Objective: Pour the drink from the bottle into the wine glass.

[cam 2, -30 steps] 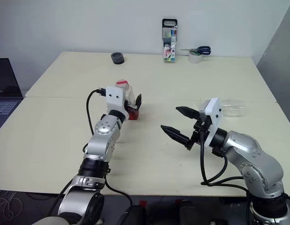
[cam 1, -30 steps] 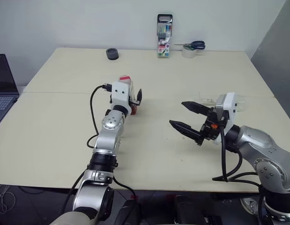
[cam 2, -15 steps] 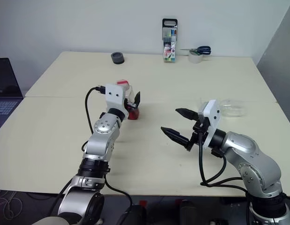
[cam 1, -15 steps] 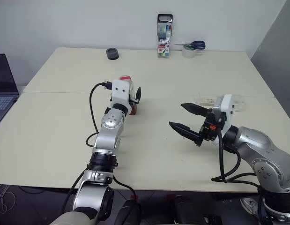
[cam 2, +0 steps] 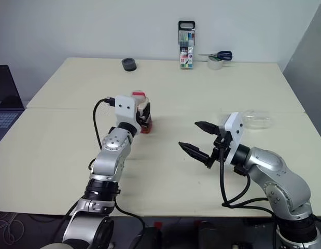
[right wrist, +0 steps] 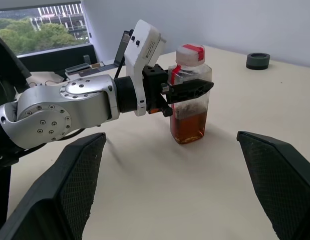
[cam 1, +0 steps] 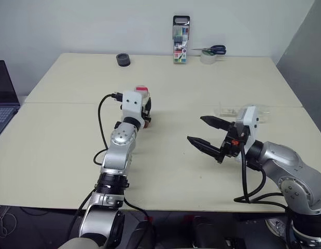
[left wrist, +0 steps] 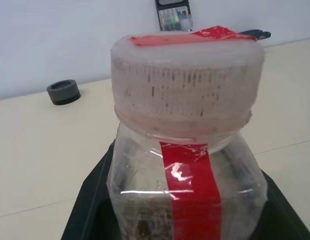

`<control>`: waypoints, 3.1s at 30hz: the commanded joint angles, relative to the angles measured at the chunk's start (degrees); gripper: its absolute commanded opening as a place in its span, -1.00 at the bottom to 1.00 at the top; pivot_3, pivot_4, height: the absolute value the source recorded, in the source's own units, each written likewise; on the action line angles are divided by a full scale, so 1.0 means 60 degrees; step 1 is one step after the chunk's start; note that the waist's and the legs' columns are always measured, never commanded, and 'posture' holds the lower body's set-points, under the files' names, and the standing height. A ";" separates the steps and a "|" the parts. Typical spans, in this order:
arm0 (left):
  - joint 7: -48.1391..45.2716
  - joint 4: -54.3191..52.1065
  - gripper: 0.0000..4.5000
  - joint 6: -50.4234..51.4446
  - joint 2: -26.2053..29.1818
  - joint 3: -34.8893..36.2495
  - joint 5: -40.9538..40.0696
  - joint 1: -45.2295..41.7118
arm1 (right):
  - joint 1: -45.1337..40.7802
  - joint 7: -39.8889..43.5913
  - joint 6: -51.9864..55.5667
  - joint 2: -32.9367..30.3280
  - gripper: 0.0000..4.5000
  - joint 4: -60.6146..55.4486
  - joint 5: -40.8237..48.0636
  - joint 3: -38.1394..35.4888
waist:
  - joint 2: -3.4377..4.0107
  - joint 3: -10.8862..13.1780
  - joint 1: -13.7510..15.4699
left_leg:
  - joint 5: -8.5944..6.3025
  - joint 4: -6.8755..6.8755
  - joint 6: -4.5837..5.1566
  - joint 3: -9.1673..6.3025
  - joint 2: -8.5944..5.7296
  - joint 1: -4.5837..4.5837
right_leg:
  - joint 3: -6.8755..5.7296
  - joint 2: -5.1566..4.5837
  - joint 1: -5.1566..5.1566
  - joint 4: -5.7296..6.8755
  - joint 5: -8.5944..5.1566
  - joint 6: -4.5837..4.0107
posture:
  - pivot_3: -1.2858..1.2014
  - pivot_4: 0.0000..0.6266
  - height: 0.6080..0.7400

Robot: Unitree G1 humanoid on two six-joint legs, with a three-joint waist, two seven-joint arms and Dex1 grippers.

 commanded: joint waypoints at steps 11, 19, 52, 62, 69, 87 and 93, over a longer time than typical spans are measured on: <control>-0.5564 -0.0438 -0.21 -0.0119 0.0899 -0.0915 -0.2420 -0.0008 | 0.0392 -0.0936 0.0210 -0.0292 1.00 -0.1587 0.0151 -0.0652 | 0.0000 0.0000 0.0055 | 0.0001 0.0004 -0.0002 -0.0008 -0.0006 -0.0016 | -0.0012 -0.0003 -0.0001 -0.0007 0.0000 -0.0001 | 0.03 -0.52 1.00; -0.7969 0.0898 -0.22 -0.0912 0.1026 -0.1529 -0.2507 -0.1083 | 0.0660 -0.1601 0.0254 -0.0205 1.00 -0.2188 0.0183 -0.0744 | -0.0001 0.0001 0.0027 | -0.0011 0.0007 0.0021 -0.0009 -0.0002 -0.0011 | -0.0012 0.0005 -0.0001 -0.0002 -0.0001 0.0000 | 0.03 -0.52 1.00; -1.0962 0.3357 -0.22 -0.2036 0.0147 -0.1661 -0.2583 -0.2553 | -0.1020 -0.4226 0.2004 0.0714 1.00 -0.2367 0.0240 0.0184 | 0.0000 0.0002 -0.0005 | -0.0012 0.0009 0.0023 -0.0015 -0.0003 -0.0026 | -0.0011 0.0006 -0.0014 0.0001 0.0000 -0.0002 | 0.03 -0.52 1.00; -1.1164 0.3512 -0.22 -0.2206 0.0089 -0.1659 -0.2456 -0.2678 | -0.1286 -0.4060 0.1879 0.0809 1.00 -0.1647 -0.0755 0.0999 | 0.0000 0.0002 -0.0007 | -0.0012 0.0009 0.0024 -0.0017 -0.0003 -0.0028 | -0.0013 0.0006 -0.0017 0.0003 0.0000 -0.0002 | 0.03 -0.52 1.00; -1.1210 0.3450 -0.22 -0.2216 0.0101 -0.1676 -0.2391 -0.2666 | -0.1312 -0.4067 0.1490 0.1361 1.00 -0.1254 -0.1182 0.0914 | 0.0000 0.0002 -0.0008 | -0.0012 0.0010 0.0024 -0.0017 -0.0003 -0.0028 | -0.0013 0.0006 -0.0017 0.0004 0.0000 -0.0002 | 0.03 -0.52 1.00; -1.1568 0.3190 -0.22 -0.2353 0.0309 -0.1809 -0.2368 -0.2576 | -0.2998 0.1387 0.0080 -0.0642 -0.14 0.1184 -0.0617 0.0798 | 0.0012 0.0013 -0.0021 | -0.0012 0.0015 0.0026 -0.0012 -0.0004 -0.0025 | -0.0014 0.0007 -0.0018 0.0005 0.0001 -0.0001 | 0.03 -0.52 1.00; -1.1602 0.3860 -0.22 -0.2665 0.0354 -0.1615 -0.2328 -0.3054 | -0.3559 0.2940 0.0021 -0.1303 -0.14 0.2005 -0.0630 0.0982 | 0.0016 0.0017 -0.0014 | -0.0012 0.0015 0.0026 -0.0014 -0.0003 -0.0034 | -0.0019 0.0008 -0.0019 0.0000 0.0001 -0.0004 | 0.03 -0.52 1.00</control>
